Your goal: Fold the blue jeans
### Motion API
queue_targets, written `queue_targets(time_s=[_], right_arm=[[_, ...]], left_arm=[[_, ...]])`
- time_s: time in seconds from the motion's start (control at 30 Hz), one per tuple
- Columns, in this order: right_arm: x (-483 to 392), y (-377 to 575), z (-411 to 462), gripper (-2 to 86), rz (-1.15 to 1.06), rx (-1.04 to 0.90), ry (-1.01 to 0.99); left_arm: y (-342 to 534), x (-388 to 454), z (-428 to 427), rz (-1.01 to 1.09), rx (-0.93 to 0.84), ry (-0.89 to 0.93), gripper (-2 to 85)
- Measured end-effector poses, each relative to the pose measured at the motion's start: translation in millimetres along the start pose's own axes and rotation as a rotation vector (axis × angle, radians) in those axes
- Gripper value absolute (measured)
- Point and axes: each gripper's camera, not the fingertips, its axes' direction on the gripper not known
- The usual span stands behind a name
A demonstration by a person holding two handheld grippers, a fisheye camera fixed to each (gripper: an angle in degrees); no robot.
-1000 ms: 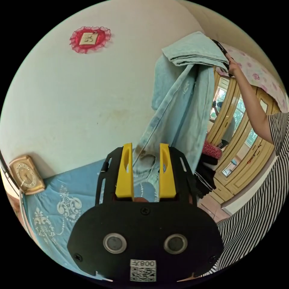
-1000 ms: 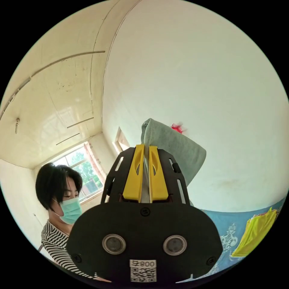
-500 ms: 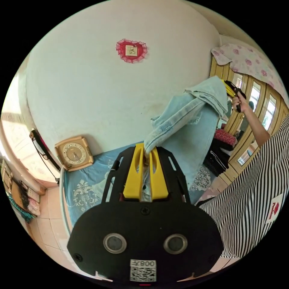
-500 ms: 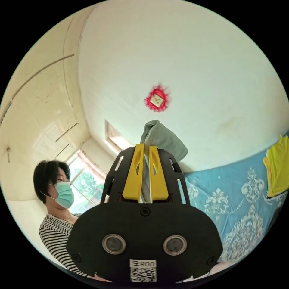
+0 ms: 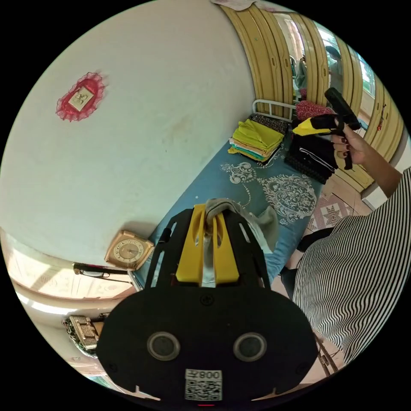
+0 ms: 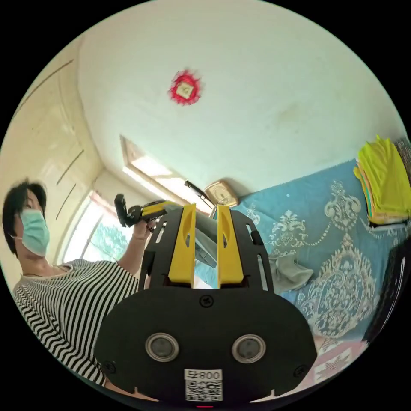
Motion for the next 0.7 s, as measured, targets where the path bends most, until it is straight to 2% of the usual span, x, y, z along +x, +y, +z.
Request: queue_targets(time_s=[0.17, 0.37, 0.57, 0.7], right_arm=[[-155, -43, 66, 10.5, -0.469, -0.262, -0.019], [-260, -65, 75, 10.6, -0.816, -0.301, 0.154], [-301, -88, 66, 9.9, -0.851, -0.47, 0.073], [-319, -97, 60, 7.3, -0.839, -0.502, 0.043]], left_arm=[[-67, -3, -20, 0.035, -0.017, -0.002, 0.1], [-113, 1, -39, 0.078, -0.023, -0.022, 0.0], [-122, -16, -50, 0.034, -0.009, -0.034, 0.0], [-124, -23, -52, 0.039, -0.016, -0.049, 0.3]])
